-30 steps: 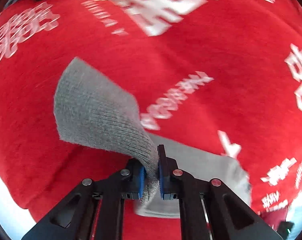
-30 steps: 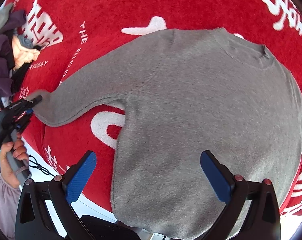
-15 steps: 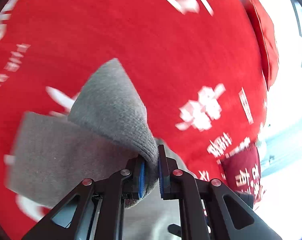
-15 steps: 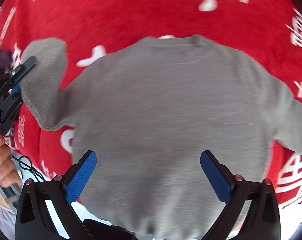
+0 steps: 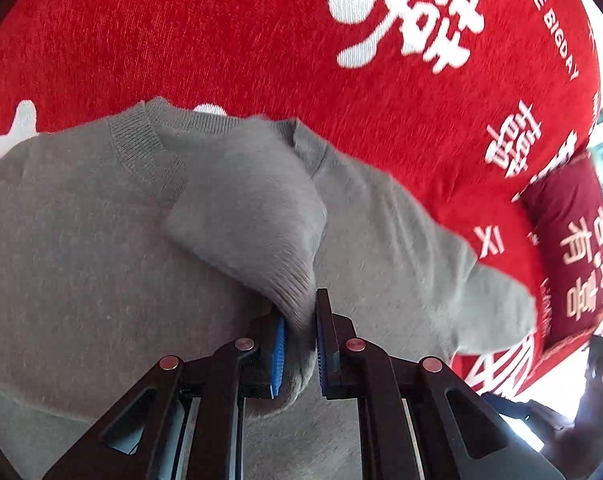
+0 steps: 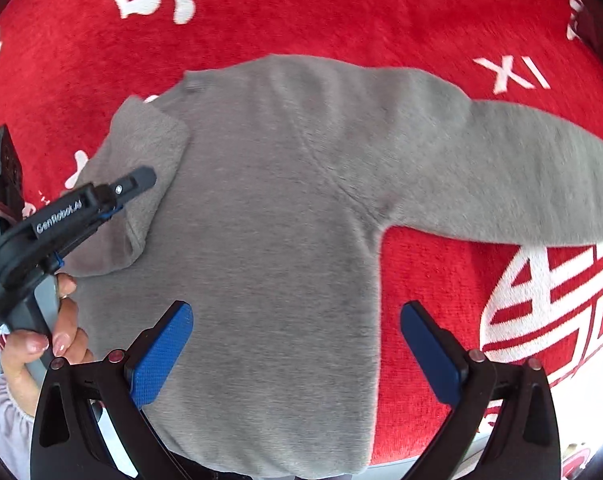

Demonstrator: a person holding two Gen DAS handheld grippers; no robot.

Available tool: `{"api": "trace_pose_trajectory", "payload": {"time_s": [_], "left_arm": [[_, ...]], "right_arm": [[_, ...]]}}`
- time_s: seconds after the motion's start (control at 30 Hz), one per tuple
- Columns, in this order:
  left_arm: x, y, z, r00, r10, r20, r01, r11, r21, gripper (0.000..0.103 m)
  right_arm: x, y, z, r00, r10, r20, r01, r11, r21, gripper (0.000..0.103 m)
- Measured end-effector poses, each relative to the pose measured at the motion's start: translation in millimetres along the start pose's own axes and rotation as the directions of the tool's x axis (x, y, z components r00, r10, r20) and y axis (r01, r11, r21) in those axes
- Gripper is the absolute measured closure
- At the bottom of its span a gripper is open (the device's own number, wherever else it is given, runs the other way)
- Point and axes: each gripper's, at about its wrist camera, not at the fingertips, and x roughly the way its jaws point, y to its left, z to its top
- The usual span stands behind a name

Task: Fold small clothes
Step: 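Fold the held side and sleeve across the sweater body, then release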

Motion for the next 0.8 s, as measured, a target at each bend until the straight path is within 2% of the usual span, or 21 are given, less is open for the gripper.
{"api": "trace_pose_trajectory", "payload": {"time_s": [0.03, 0.1, 0.13, 0.23, 0.33, 0.43, 0.5, 0.57, 0.63, 0.7, 0.73, 0.77, 0.8], "left_arm": [[-4.7, -2.8, -0.5, 1.0, 0.021, -0.005, -0.021, 1.0, 0.018, 0.082], [-18.4, -6.4, -0.4, 0.998, 0.057, 0.014, -0.058, 0.997, 0.042, 0.026], [-29.3, -4.9, -1.1, 0.996, 0.073, 0.043, -0.075, 0.996, 0.053, 0.019], [-63.8, 11.4, -2.6, 0.99, 0.111, 0.091, -0.119, 0.989, 0.086, 0.018], [-90.0, 43.8, 1.1, 0.974, 0.191, 0.121, -0.202, 0.976, 0.081, 0.018], [-103.9, 98.2, 12.0, 0.951, 0.289, 0.114, -0.293, 0.956, 0.019, 0.018], [-111.2, 138.7, 13.7, 0.94, 0.328, 0.09, -0.326, 0.945, -0.037, 0.018], [-109.5, 175.1, 18.9, 0.929, 0.365, 0.055, -0.36, 0.929, -0.093, 0.018], [-102.7, 196.6, 21.4, 0.914, 0.405, 0.026, -0.399, 0.909, -0.12, 0.018], [-92.1, 207.3, 22.7, 0.899, 0.439, 0.003, -0.434, 0.891, -0.131, 0.018], [-90.7, 212.2, 21.9, 0.896, 0.444, -0.003, -0.44, 0.887, -0.136, 0.018], [-89.6, 216.1, 21.1, 0.898, 0.441, -0.009, -0.437, 0.887, -0.145, 0.018], [-89.7, 218.6, 20.1, 0.901, 0.433, -0.012, -0.43, 0.89, -0.152, 0.018]], "right_arm": [[0.1, -5.8, 0.0, 1.0, 0.001, 0.004, -0.001, 1.0, 0.001, 0.0], [-1.7, -3.4, 3.7, 1.0, 0.005, 0.015, -0.005, 1.0, 0.0, 0.0], [-2.8, 0.8, 5.1, 1.0, 0.006, 0.021, -0.006, 1.0, -0.003, 0.0], [-8.6, 17.5, 12.5, 0.999, 0.005, 0.049, -0.004, 0.999, -0.038, 0.0], [-9.7, 45.0, 21.1, 0.997, 0.004, 0.078, 0.005, 0.994, -0.105, 0.0], [-4.0, 88.9, 30.7, 0.994, -0.002, 0.112, 0.025, 0.979, -0.204, 0.0], [3.9, 116.5, 36.1, 0.991, -0.018, 0.136, 0.055, 0.96, -0.275, 0.0], [19.3, 149.2, 42.4, 0.983, -0.08, 0.164, 0.136, 0.919, -0.37, 0.0], [40.2, 176.4, 47.6, 0.969, -0.158, 0.188, 0.229, 0.858, -0.46, 0.0], [67.0, 195.5, 53.5, 0.942, -0.261, 0.212, 0.335, 0.776, -0.535, 0.002], [76.2, 196.6, 55.5, 0.929, -0.296, 0.222, 0.37, 0.745, -0.555, 0.012], [80.5, 195.0, 59.0, 0.922, -0.313, 0.229, 0.388, 0.732, -0.56, 0.04], [80.4, 189.1, 63.3, 0.924, -0.31, 0.223, 0.382, 0.744, -0.548, 0.059]]}}
